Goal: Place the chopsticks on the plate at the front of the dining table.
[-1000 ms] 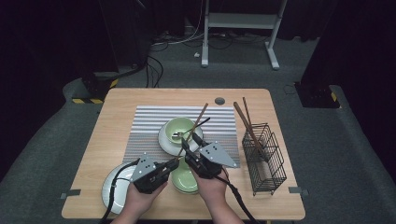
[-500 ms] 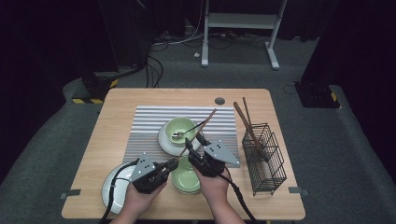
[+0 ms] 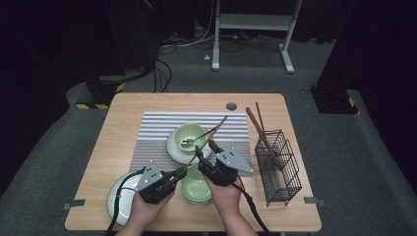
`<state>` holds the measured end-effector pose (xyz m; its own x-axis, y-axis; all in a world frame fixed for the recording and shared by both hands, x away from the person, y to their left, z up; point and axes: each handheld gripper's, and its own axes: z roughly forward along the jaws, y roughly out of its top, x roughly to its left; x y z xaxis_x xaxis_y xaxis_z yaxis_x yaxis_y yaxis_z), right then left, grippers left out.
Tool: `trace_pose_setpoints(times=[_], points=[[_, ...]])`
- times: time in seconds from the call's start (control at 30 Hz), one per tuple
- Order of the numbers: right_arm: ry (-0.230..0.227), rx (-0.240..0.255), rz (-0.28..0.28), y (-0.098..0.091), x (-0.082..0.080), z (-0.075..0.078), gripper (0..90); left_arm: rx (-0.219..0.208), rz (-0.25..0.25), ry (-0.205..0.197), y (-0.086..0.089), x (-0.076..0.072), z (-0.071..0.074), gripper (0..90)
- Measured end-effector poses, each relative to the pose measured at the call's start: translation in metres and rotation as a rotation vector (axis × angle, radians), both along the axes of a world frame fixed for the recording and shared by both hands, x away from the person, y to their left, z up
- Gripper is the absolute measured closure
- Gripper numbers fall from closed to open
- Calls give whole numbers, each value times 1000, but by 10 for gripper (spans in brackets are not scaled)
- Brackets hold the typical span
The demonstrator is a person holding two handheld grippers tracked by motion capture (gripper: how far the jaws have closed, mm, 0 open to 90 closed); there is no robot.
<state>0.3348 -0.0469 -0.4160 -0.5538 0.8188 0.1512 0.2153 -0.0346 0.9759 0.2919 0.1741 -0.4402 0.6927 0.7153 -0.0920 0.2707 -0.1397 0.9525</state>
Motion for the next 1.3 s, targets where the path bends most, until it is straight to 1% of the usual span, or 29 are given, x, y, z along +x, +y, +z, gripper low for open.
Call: trace_pose_setpoints(times=[0.27, 0.3, 0.37, 0.4, 0.43, 0.47, 0.5, 0.53, 0.6, 0.63, 0.67, 0.7, 0.93, 1.1, 1.17, 1.23, 1.27, 1.3], points=[[-26, -6, -9, -8, -6, 8, 464, 0, 36, -3, 6, 1, 5, 848], [-32, -13, -11, -9, -7, 9, 464, 5, 40, -2, 7, 1, 5, 848], [-44, -33, -22, -14, -10, 10, 464, 12, 63, -5, 11, 1, 6, 848], [-44, -33, -22, -14, -10, 10, 464, 12, 63, -5, 11, 1, 6, 848], [-47, -43, -26, -17, -12, 10, 463, 19, 79, 0, 14, 1, 7, 848], [-47, -43, -26, -17, -12, 10, 463, 19, 79, 0, 14, 1, 7, 848], [-57, -62, -27, -18, -12, 10, 459, 22, 91, 1, 15, 1, 7, 848], [-93, -99, -36, -21, -15, 7, 458, 22, 105, 5, 18, 1, 9, 848], [-93, -100, -36, -23, -16, 6, 459, 27, 112, 4, 19, 0, 9, 848], [-85, -109, -37, -27, -18, 5, 458, 35, 123, 3, 20, -1, 10, 848], [-82, -111, -38, -28, -19, 4, 458, 41, 128, 4, 20, -1, 11, 848], [-84, -119, -38, -30, -20, 3, 456, 54, 143, 10, 23, -1, 11, 848], [-61, -150, -59, -44, -32, -4, 471, 96, 188, 28, 32, 5, 12, 849], [-58, -147, -67, -51, -37, -12, 459, 105, 221, 48, 37, 13, 12, 848], [-51, -156, -63, -52, -38, -15, 459, 104, 228, 53, 38, 14, 11, 848], [-46, -167, -61, -53, -38, -18, 459, 104, 248, 62, 40, 20, 10, 848], [-46, -167, -61, -53, -38, -18, 459, 104, 248, 62, 40, 20, 10, 848], [-39, -170, -62, -54, -38, -21, 458, 103, 261, 70, 42, 24, 10, 848]])
